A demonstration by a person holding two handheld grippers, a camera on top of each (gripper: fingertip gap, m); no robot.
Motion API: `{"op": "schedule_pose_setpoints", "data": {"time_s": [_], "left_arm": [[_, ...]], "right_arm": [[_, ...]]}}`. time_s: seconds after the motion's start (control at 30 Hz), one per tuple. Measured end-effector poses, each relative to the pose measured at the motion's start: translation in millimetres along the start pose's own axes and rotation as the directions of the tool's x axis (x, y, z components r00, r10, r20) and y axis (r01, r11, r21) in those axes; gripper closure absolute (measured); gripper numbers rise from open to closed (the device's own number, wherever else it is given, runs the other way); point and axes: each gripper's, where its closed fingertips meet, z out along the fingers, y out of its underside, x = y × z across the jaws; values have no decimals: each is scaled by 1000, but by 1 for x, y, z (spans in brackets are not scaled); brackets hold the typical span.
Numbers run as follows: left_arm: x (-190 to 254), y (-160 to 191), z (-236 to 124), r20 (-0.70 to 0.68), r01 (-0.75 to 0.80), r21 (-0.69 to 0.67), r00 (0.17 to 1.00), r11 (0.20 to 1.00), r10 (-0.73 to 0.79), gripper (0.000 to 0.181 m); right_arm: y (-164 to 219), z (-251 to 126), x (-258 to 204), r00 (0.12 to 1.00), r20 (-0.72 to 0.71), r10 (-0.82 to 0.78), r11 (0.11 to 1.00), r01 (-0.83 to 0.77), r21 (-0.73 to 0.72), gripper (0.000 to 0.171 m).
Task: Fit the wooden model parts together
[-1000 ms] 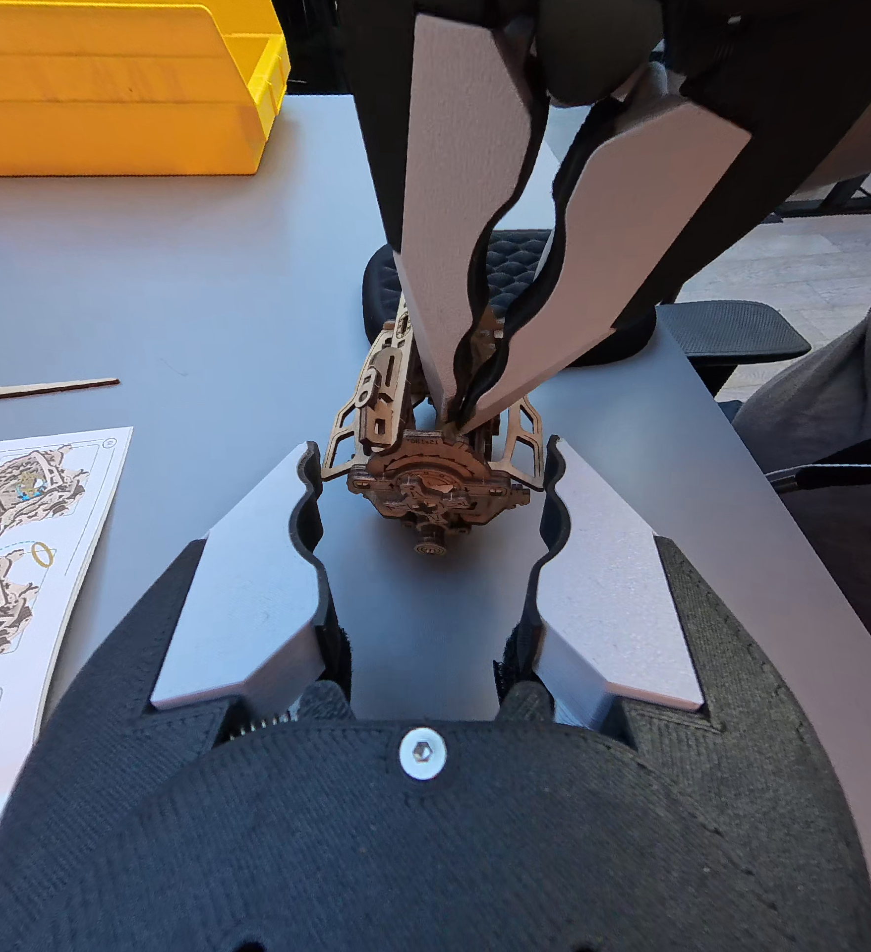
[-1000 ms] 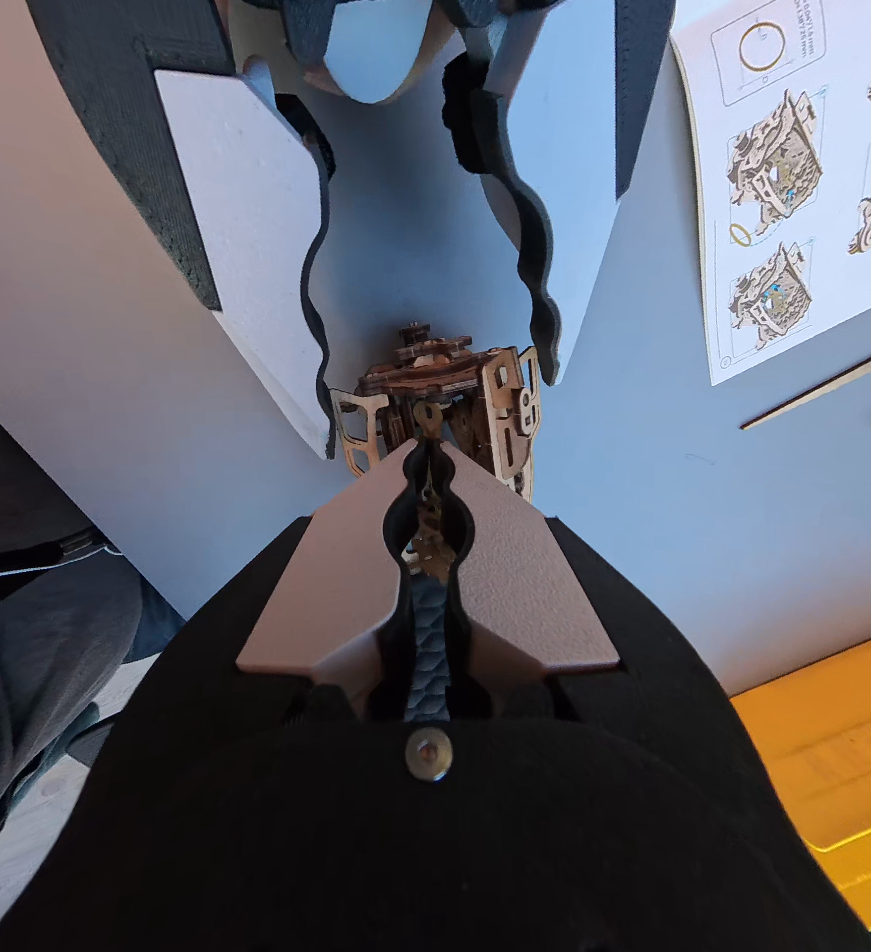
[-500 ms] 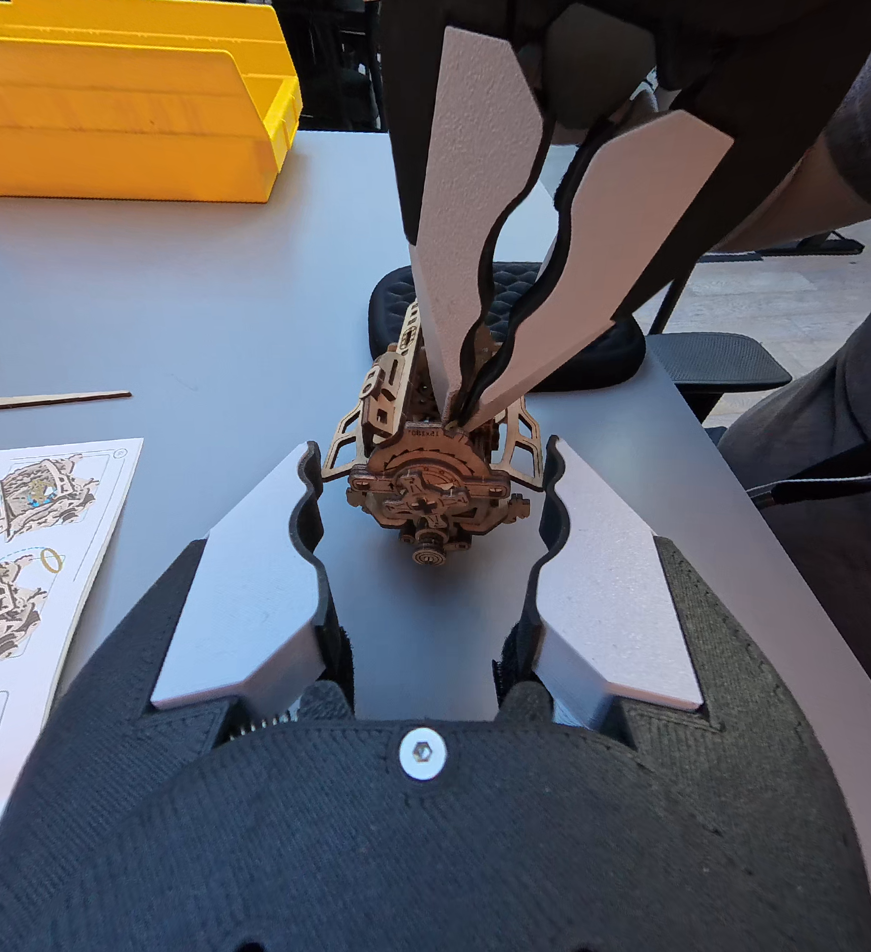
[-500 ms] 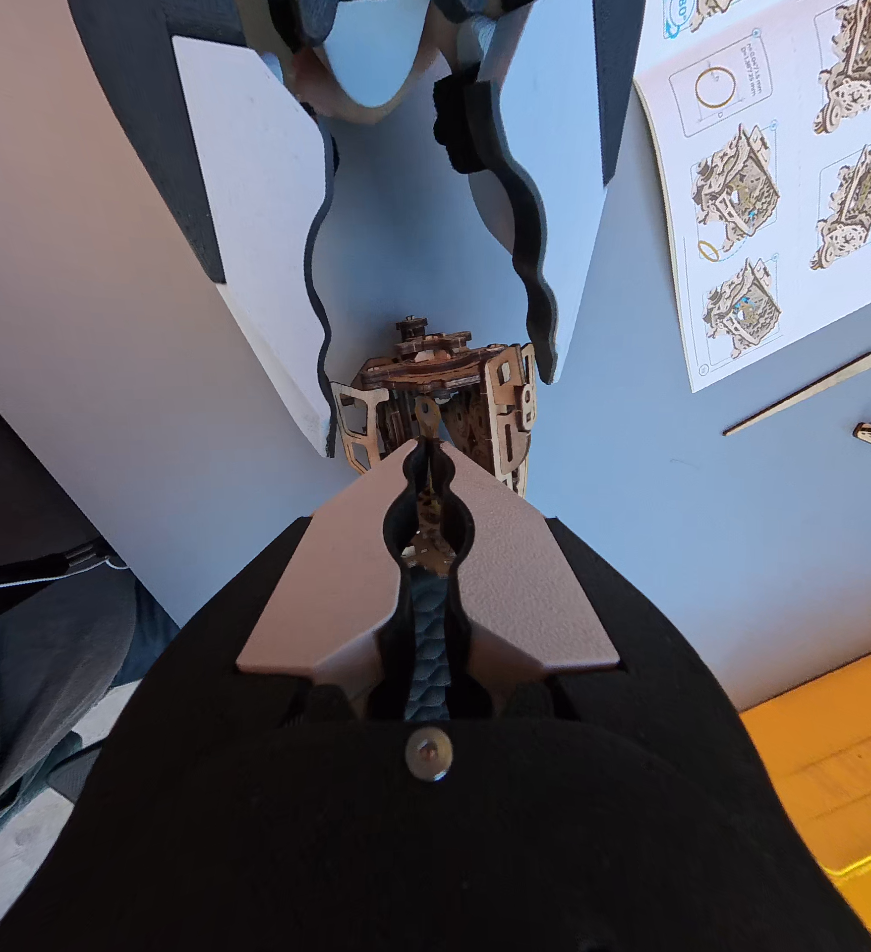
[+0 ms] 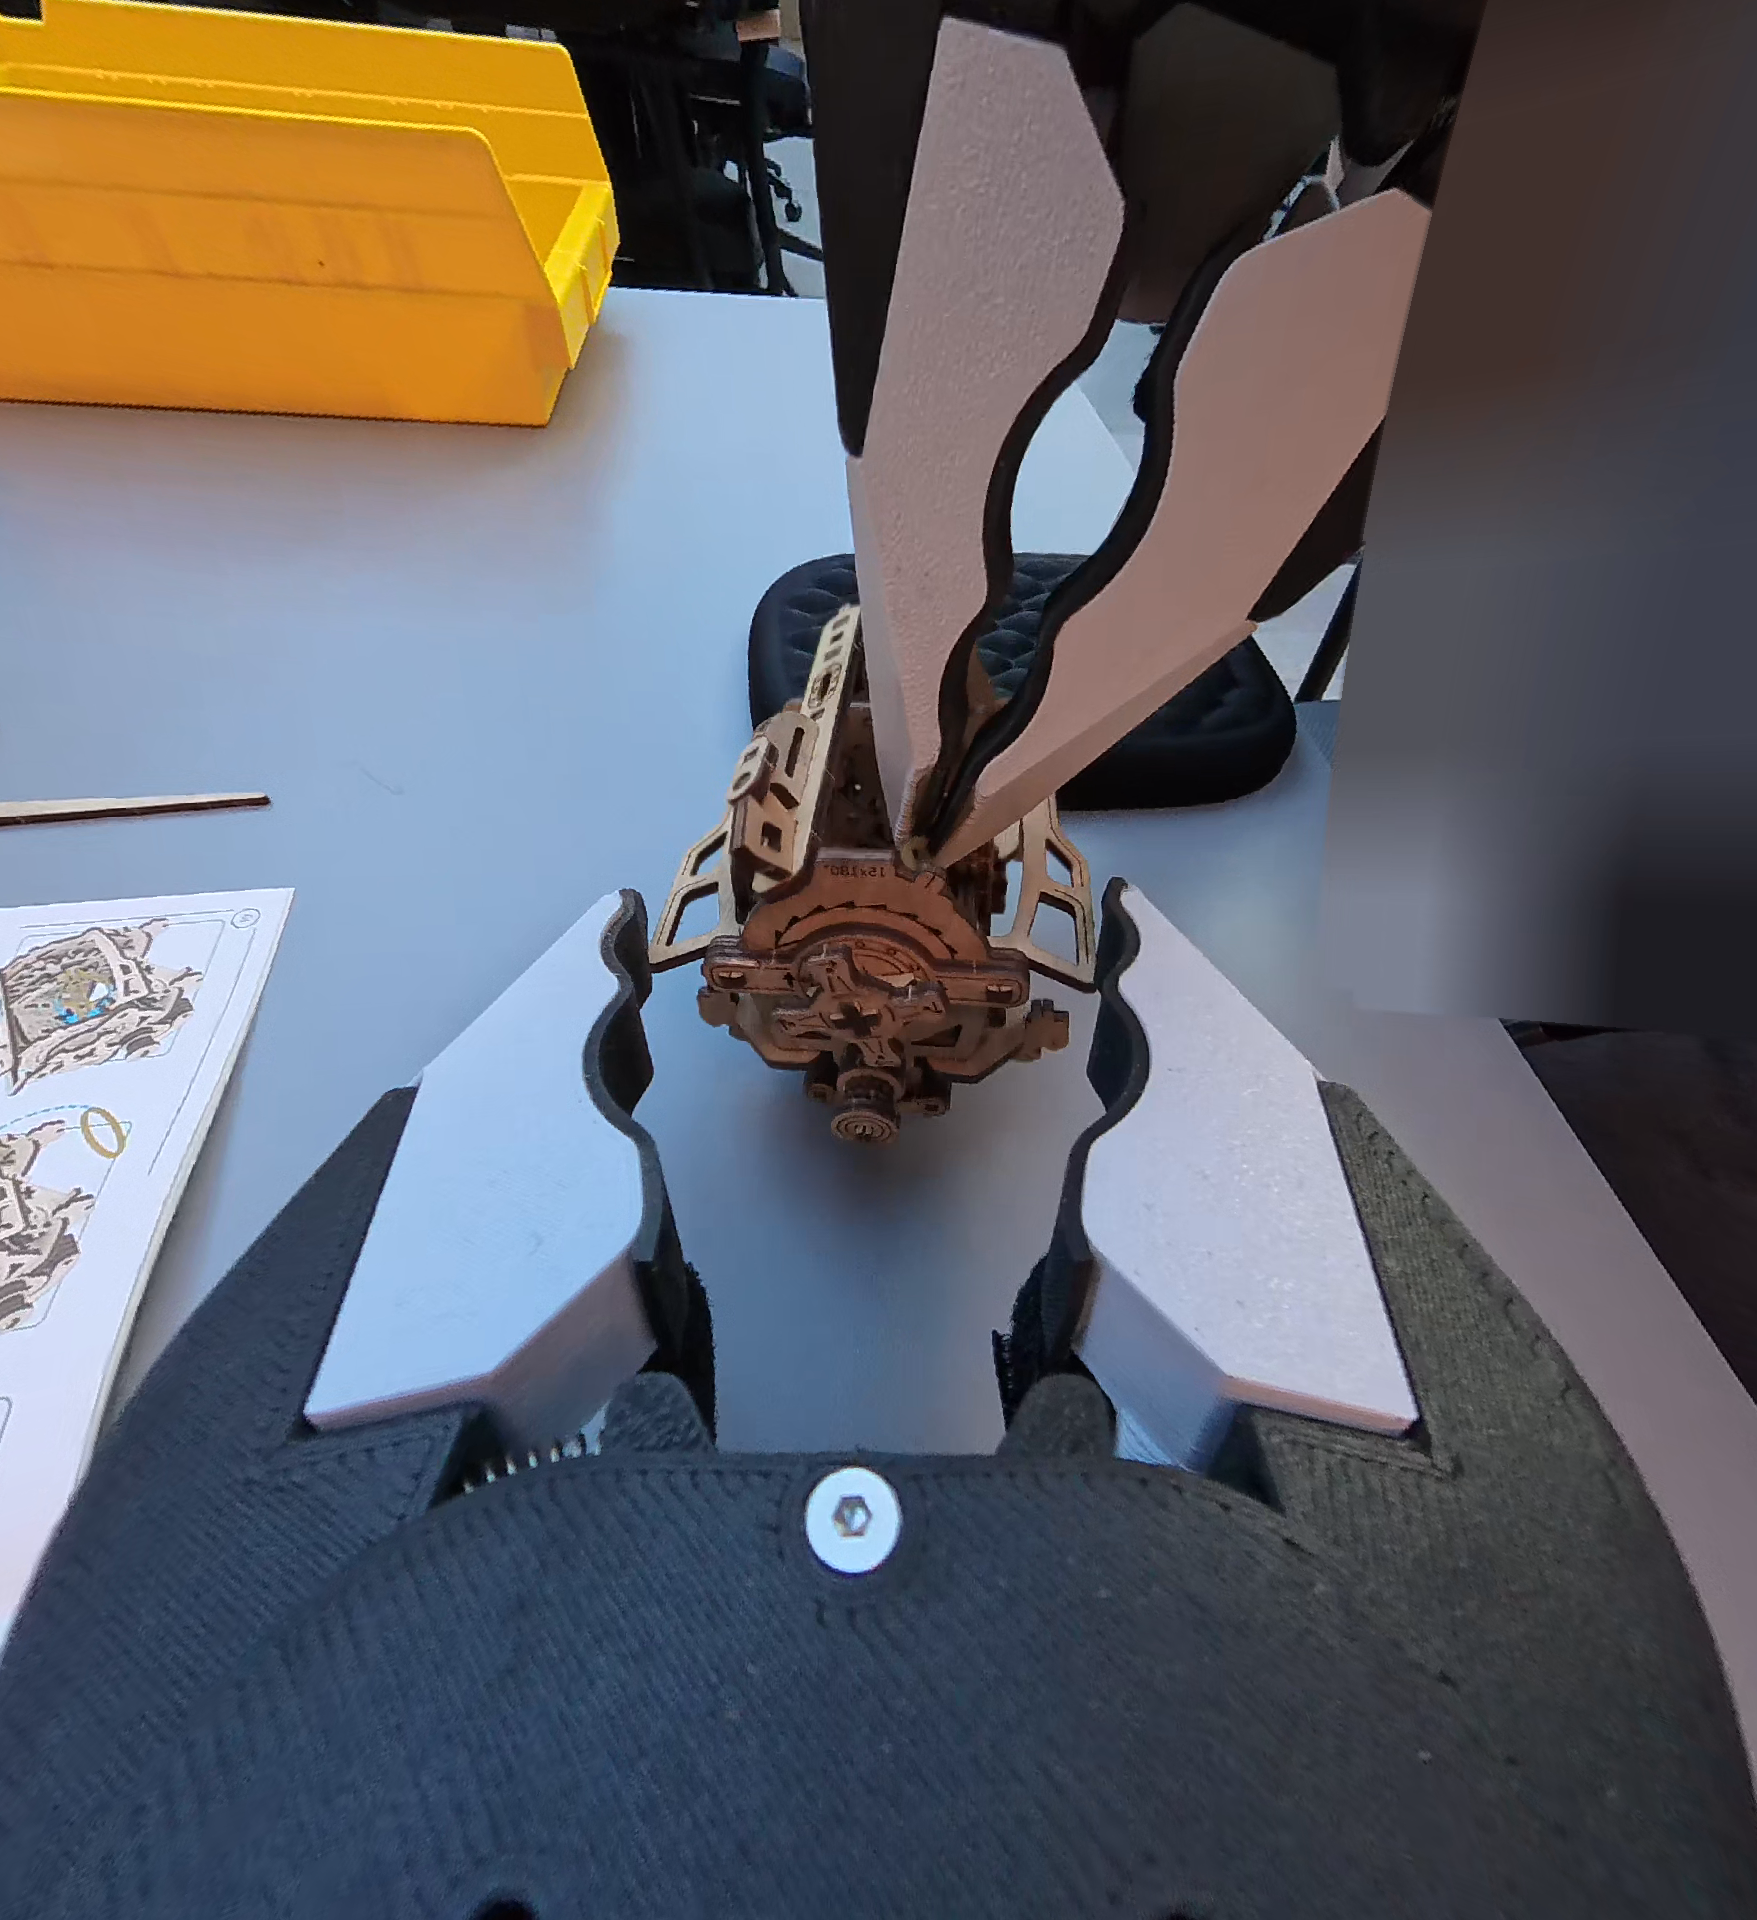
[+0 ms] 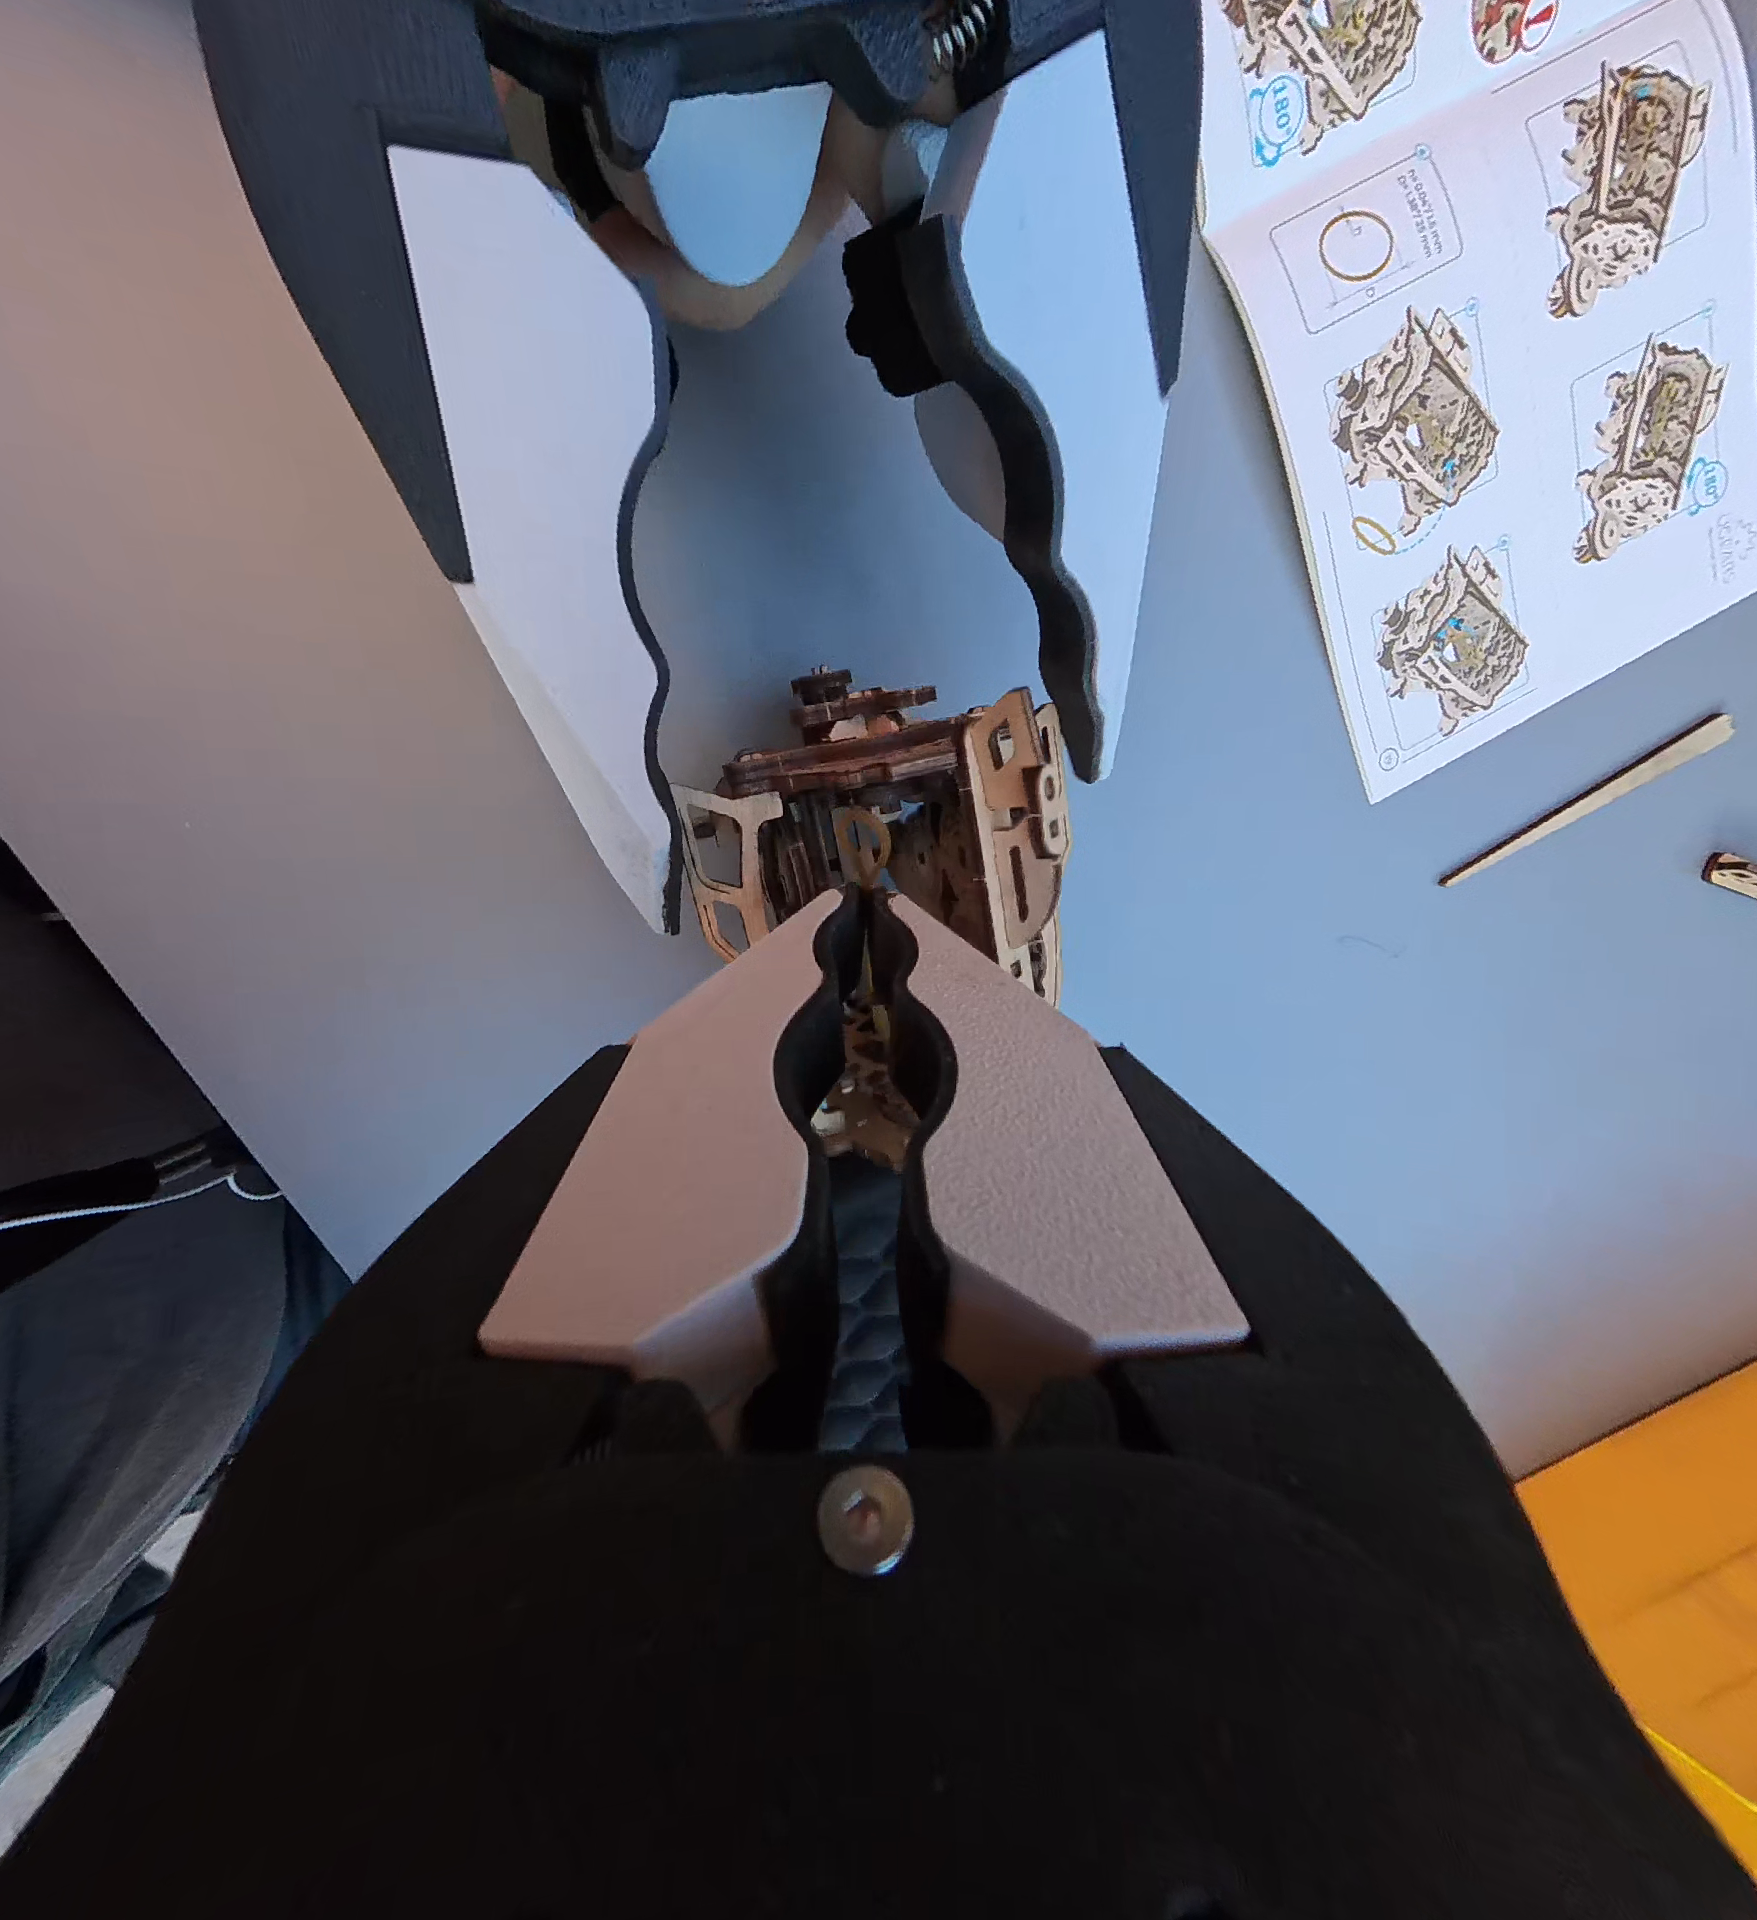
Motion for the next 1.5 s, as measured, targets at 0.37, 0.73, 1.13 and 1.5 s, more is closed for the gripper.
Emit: {"op": "schedule_pose_setpoints", "data": {"time_s": [0.37, 0.73, 1.13, 1.5], "left_arm": [[1, -1, 1, 6, -22, -3, 1000, 1000, 22, 96], [3, -3, 3, 14, -51, -5, 999, 999, 51, 96], [3, -3, 3, 26, -41, -2, 999, 999, 41, 96], [3, -3, 3, 29, -36, 3, 999, 999, 36, 96]], "right_arm": [[-2, 2, 0, 999, 20, 31, 1000, -32, 2, 171], [0, 4, -2, 996, 63, 66, 997, -62, -56, 171], [-1, 8, 0, 998, -34, 49, 998, -50, -37, 171], [-4, 6, 0, 992, -109, -60, 997, 65, 39, 171]]}}
